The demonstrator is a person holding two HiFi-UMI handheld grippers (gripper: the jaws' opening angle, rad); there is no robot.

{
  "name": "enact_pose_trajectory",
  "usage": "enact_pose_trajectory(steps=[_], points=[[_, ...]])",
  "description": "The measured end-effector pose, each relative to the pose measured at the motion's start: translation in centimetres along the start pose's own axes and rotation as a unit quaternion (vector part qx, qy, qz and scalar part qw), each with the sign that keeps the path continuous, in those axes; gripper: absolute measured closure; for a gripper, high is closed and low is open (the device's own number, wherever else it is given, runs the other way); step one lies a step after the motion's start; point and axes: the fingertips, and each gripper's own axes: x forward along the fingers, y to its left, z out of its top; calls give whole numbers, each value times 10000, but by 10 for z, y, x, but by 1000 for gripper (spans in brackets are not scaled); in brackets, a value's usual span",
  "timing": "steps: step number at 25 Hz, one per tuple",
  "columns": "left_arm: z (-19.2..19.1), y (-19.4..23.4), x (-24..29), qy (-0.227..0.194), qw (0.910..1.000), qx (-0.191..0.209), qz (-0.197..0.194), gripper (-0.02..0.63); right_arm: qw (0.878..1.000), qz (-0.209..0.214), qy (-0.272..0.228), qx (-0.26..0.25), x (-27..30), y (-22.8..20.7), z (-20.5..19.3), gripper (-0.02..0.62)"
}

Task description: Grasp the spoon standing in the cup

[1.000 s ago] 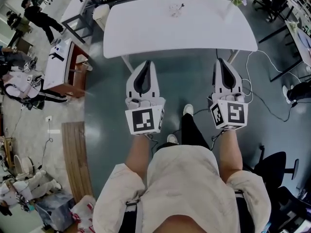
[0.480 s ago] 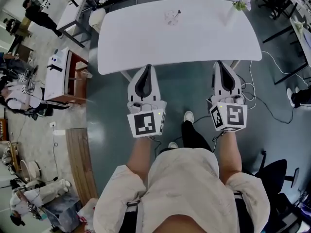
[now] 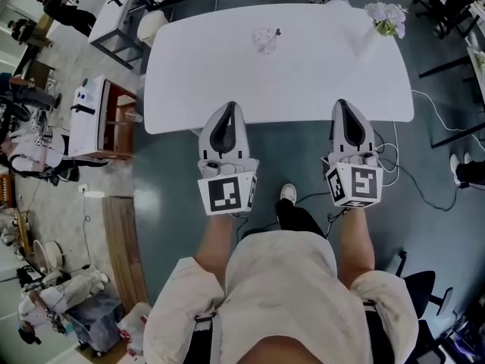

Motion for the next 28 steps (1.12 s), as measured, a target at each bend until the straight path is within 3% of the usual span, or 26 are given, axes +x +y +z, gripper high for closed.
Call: enact_pose_trajectory(steps=[9,16,28], points=[[9,-17,71,-109,9997,147,140,601,9997,223,-66,116,61,-46,4,595],[8,3,95,-106,9994,142,301,601,9992,366,-110,112,99,-45,8,595],[-26,53,167,-26,9998,60,208,601,9993,317,173,-51,186,-33,-16,595]])
